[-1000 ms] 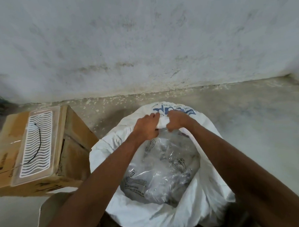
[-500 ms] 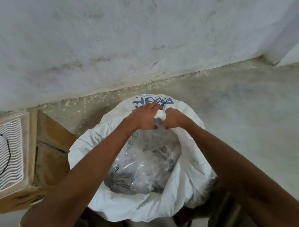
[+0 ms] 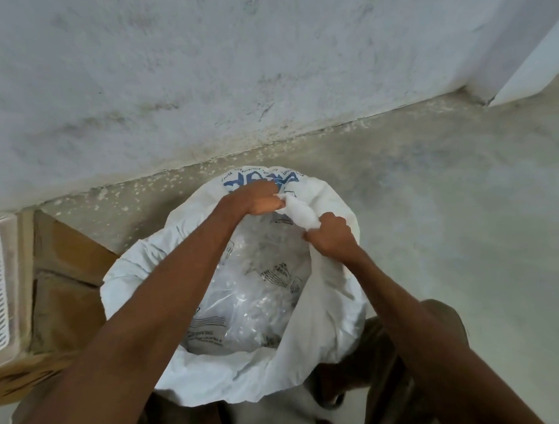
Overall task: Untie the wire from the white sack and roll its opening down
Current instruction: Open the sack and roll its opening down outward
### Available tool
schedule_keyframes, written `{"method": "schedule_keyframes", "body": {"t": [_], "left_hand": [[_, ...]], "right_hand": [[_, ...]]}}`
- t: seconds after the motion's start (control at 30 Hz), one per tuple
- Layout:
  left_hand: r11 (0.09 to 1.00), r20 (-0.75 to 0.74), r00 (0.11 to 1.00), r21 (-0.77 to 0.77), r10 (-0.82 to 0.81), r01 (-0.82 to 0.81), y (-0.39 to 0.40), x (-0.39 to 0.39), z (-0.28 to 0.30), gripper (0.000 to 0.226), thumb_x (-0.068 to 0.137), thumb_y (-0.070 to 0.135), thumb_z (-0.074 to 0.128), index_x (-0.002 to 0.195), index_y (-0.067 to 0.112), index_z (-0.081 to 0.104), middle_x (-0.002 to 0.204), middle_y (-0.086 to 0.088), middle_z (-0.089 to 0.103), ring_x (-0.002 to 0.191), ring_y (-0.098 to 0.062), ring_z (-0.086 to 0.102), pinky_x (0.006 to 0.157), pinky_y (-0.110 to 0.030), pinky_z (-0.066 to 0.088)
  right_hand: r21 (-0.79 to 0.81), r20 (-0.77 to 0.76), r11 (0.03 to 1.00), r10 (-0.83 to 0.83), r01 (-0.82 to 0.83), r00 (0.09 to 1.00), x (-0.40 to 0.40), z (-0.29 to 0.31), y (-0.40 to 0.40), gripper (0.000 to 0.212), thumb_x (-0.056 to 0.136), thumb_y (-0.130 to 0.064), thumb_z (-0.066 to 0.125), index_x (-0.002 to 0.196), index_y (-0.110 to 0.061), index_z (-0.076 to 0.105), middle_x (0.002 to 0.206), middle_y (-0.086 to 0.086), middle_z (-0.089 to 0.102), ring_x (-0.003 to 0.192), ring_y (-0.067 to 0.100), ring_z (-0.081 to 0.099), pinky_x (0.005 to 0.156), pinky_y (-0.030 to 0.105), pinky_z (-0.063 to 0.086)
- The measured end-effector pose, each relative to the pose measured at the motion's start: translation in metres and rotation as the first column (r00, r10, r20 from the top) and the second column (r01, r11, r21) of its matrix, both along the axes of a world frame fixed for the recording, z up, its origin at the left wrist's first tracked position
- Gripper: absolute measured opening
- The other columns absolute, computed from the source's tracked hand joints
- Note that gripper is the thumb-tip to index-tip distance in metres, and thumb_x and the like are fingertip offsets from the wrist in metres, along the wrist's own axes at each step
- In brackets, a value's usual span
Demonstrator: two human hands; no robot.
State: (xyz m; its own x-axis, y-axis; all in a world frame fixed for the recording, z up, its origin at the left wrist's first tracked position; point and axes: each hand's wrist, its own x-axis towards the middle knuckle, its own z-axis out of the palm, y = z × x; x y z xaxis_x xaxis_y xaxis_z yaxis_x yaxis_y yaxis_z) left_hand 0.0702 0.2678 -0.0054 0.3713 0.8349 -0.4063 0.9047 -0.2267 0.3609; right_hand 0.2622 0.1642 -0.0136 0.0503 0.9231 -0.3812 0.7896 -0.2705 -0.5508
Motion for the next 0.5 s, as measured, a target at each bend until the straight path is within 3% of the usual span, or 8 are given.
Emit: {"method": "schedule_keyframes", "body": {"t": [0.1,0.13,0.2,0.23,0.3,0.37,0.43,0.5], "left_hand": [[0.985,0.231,0.962,0.121,-0.147,0.122,-0.018,0.010,0.006,0.047,0.094,0.023,0.063,0.139,0.021,0.052,0.128,0.008,0.051,0.115,-0.007,0.043,0.099,-0.027,0.038],[0.970,0.266,0.938,0.158,-0.224,0.187,-0.022,0.013,0.008,0.041,0.097,0.026,0.061,0.138,0.023,0.053,0.129,0.011,0.052,0.117,-0.005,0.043,0.099,-0.025,0.036],[0.946,0.246,0.919,0.188,-0.307,0.266,-0.029,0.020,0.010,0.018,0.103,0.033,0.053,0.116,0.024,0.061,0.107,0.011,0.059,0.105,-0.013,0.054,0.084,-0.028,0.037],[0.945,0.219,0.927,0.195,-0.303,0.263,-0.030,0.023,0.009,0.014,0.104,0.033,0.050,0.102,0.023,0.060,0.095,0.009,0.058,0.097,-0.019,0.057,0.077,-0.030,0.036],[0.953,0.133,0.959,0.209,-0.251,0.220,-0.028,0.029,0.013,0.020,0.103,0.030,0.048,0.087,0.025,0.058,0.089,0.005,0.061,0.091,-0.023,0.058,0.073,-0.033,0.035],[0.971,0.006,0.988,0.187,-0.154,0.150,-0.024,0.037,0.016,0.026,0.101,0.034,0.048,0.091,0.021,0.068,0.098,0.001,0.065,0.090,-0.020,0.055,0.073,-0.032,0.036],[0.988,-0.086,0.993,0.128,-0.076,0.086,-0.020,0.045,0.017,0.033,0.099,0.037,0.048,0.089,0.014,0.069,0.099,-0.004,0.067,0.086,-0.020,0.053,0.070,-0.032,0.036],[0.994,-0.125,0.988,0.044,-0.094,0.100,-0.017,0.053,0.013,0.038,0.098,0.037,0.047,0.094,0.007,0.069,0.108,-0.012,0.069,0.086,-0.023,0.055,0.071,-0.033,0.040]], "right_hand": [[-0.111,-0.483,0.993,-0.087,0.038,0.871,0.017,0.001,0.012,0.033,0.078,-0.032,0.074,0.106,-0.014,0.076,0.106,0.000,0.075,0.108,0.022,0.068,0.099,0.036,0.052],[-0.160,-0.620,0.987,-0.109,0.010,0.777,0.020,0.006,0.013,0.026,0.083,-0.022,0.072,0.108,-0.016,0.075,0.107,-0.004,0.075,0.108,0.016,0.068,0.100,0.030,0.051],[-0.231,-0.780,0.969,-0.128,-0.092,0.612,0.021,0.018,0.010,0.020,0.091,-0.009,0.065,0.105,-0.021,0.073,0.103,-0.007,0.074,0.099,0.008,0.069,0.090,0.020,0.051],[-0.232,-0.787,0.967,-0.122,-0.107,0.605,0.021,0.021,0.008,0.018,0.092,-0.009,0.066,0.102,-0.022,0.073,0.102,-0.005,0.074,0.099,0.010,0.068,0.090,0.023,0.050],[-0.177,-0.630,0.984,-0.098,-0.019,0.771,0.017,0.024,0.000,0.021,0.084,-0.026,0.077,0.104,-0.021,0.074,0.105,-0.003,0.075,0.104,0.016,0.067,0.090,0.028,0.050],[-0.080,-0.319,0.994,-0.098,0.076,0.943,0.010,0.020,-0.015,0.055,0.068,-0.049,0.085,0.110,-0.018,0.069,0.102,-0.006,0.070,0.101,0.019,0.066,0.082,0.034,0.051],[0.025,-0.042,0.988,-0.151,0.152,0.988,0.002,0.020,-0.041,0.072,0.065,-0.056,0.084,0.117,-0.014,0.056,0.106,-0.003,0.061,0.103,0.025,0.061,0.078,0.034,0.045],[0.078,0.075,0.981,-0.183,0.178,0.980,-0.003,0.020,-0.060,0.061,0.072,-0.044,0.079,0.115,-0.011,0.052,0.111,0.005,0.064,0.106,0.033,0.062,0.077,0.035,0.042]]}}
